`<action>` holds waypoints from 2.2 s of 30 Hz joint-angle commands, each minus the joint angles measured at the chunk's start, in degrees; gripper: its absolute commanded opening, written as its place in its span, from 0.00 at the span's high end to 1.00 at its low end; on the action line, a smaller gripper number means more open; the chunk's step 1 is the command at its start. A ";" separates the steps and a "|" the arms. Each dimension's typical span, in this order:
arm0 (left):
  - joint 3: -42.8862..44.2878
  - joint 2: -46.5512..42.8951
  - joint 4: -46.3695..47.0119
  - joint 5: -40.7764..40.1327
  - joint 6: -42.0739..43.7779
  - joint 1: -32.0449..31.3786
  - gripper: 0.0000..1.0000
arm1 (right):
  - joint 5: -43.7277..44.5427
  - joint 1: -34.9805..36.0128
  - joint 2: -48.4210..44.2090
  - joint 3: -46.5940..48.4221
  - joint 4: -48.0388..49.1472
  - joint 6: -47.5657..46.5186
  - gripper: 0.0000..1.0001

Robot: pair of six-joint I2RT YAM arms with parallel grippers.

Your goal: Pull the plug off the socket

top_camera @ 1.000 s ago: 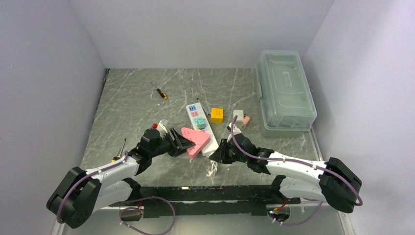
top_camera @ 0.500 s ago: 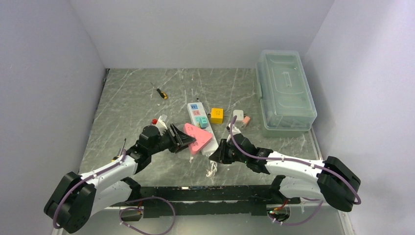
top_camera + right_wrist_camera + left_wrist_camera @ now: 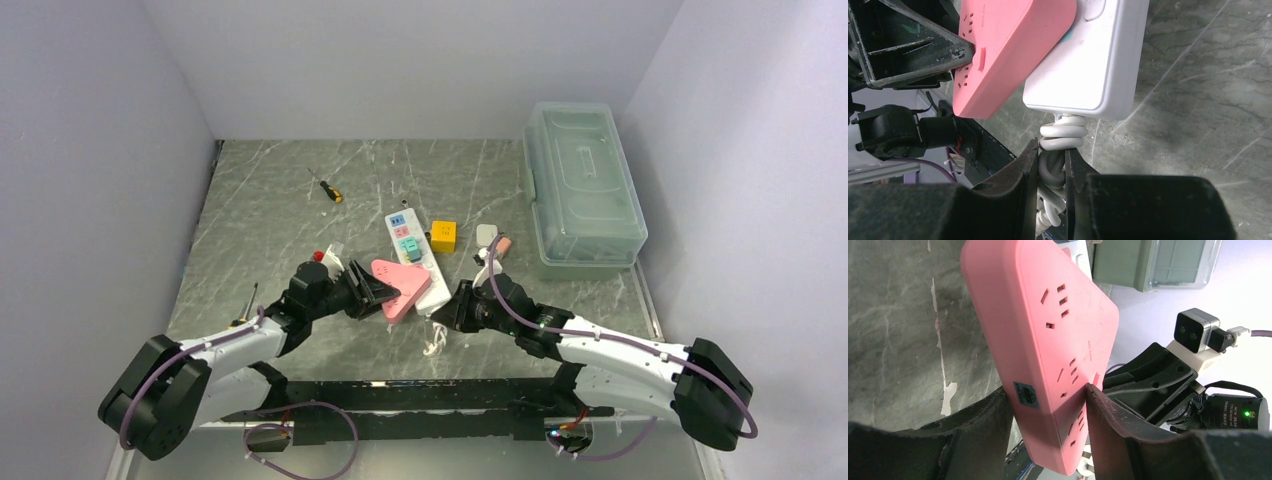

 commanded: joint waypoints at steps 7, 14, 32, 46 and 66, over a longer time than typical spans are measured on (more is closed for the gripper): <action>-1.15 2.39 4.53 -0.43 0.42 -0.16 0.44 | 0.40 0.16 -2.70 1.28 6.18 1.65 1.00; 3.13 -1.85 0.27 0.02 0.60 -0.16 0.44 | 2.66 0.24 1.29 -1.21 5.45 1.08 1.00; 2.87 3.76 5.50 1.07 -0.19 -0.15 0.45 | 3.81 1.72 3.32 -2.13 6.59 1.68 1.00; 2.43 4.06 8.16 0.66 -0.74 -0.15 0.71 | 1.24 1.86 2.90 -3.22 10.47 3.81 1.00; 2.50 1.02 3.99 -1.78 -0.03 -0.16 1.00 | 6.24 4.29 2.71 -2.31 9.92 3.61 1.00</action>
